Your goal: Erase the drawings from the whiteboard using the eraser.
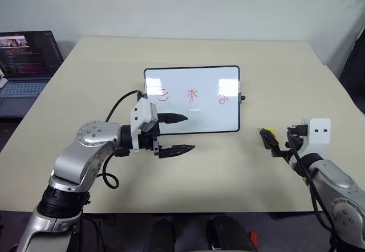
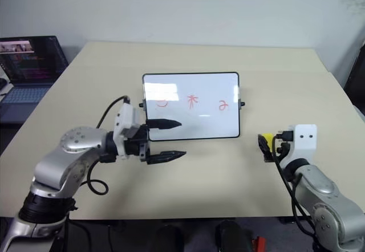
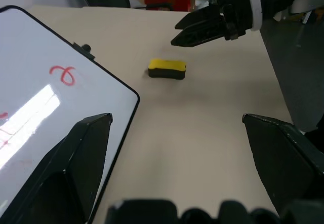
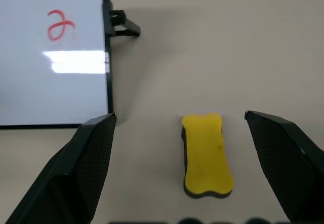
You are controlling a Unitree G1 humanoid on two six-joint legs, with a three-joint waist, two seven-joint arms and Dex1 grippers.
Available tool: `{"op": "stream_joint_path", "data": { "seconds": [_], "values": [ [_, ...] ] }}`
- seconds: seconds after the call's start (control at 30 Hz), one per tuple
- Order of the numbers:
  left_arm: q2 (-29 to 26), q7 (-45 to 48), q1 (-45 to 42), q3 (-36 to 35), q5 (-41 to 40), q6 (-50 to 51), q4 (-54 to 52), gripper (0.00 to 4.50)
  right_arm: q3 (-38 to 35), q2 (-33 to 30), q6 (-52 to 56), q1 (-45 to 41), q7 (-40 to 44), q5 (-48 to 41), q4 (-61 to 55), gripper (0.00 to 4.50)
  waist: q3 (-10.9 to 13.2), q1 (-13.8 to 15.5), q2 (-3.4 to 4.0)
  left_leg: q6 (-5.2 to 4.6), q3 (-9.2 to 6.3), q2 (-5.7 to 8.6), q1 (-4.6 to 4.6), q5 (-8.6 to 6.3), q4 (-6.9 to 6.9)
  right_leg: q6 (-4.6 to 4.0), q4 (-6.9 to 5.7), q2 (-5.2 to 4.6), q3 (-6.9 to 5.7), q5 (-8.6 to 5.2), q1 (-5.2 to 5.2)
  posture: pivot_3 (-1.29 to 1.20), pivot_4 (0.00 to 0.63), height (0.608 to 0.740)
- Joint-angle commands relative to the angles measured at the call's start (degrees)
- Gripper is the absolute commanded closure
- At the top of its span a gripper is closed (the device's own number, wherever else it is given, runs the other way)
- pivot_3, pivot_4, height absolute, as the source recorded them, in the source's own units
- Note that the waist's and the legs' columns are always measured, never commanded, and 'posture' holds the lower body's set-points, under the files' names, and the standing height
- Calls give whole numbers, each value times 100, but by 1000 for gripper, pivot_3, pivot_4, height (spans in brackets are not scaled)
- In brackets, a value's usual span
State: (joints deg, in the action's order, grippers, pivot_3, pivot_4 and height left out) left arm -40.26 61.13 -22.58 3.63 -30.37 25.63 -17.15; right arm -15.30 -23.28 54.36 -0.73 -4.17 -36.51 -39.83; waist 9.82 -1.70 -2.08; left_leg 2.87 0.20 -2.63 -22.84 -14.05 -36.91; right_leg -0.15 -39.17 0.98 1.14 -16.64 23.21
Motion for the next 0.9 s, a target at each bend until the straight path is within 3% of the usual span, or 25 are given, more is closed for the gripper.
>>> {"op": "stream_joint_path", "data": {
  "seconds": [0.03, 0.47, 0.9],
  "values": [
    [-3, 132, -1, -19, 37, -175, -64, 0, 198, 23, -167, -99, 83, 304, 190, 61, 0, -3, 0, 0, 2, -1, -1, 0, 0, 0, 6, 0, 1, 0, 0, 0, 150, 740],
    [9, 15, 291, 4, 226, -250, -240, 0, 484, 3, -659, -648, 629, 1154, 1534, 61, 0, 2, 1, -1, 1, -3, -5, -1, 0, 0, 9, -2, 1, 0, 1, 0, 150, 740],
    [-114, -25, 660, -147, 256, -381, -292, 0, 401, 18, -914, -954, 1060, 1462, 2281, 61, 1, 2, 1, -1, 2, -4, -4, -1, -1, -9, 7, -2, 1, 5, 1, 0, 150, 740]
  ]
}}
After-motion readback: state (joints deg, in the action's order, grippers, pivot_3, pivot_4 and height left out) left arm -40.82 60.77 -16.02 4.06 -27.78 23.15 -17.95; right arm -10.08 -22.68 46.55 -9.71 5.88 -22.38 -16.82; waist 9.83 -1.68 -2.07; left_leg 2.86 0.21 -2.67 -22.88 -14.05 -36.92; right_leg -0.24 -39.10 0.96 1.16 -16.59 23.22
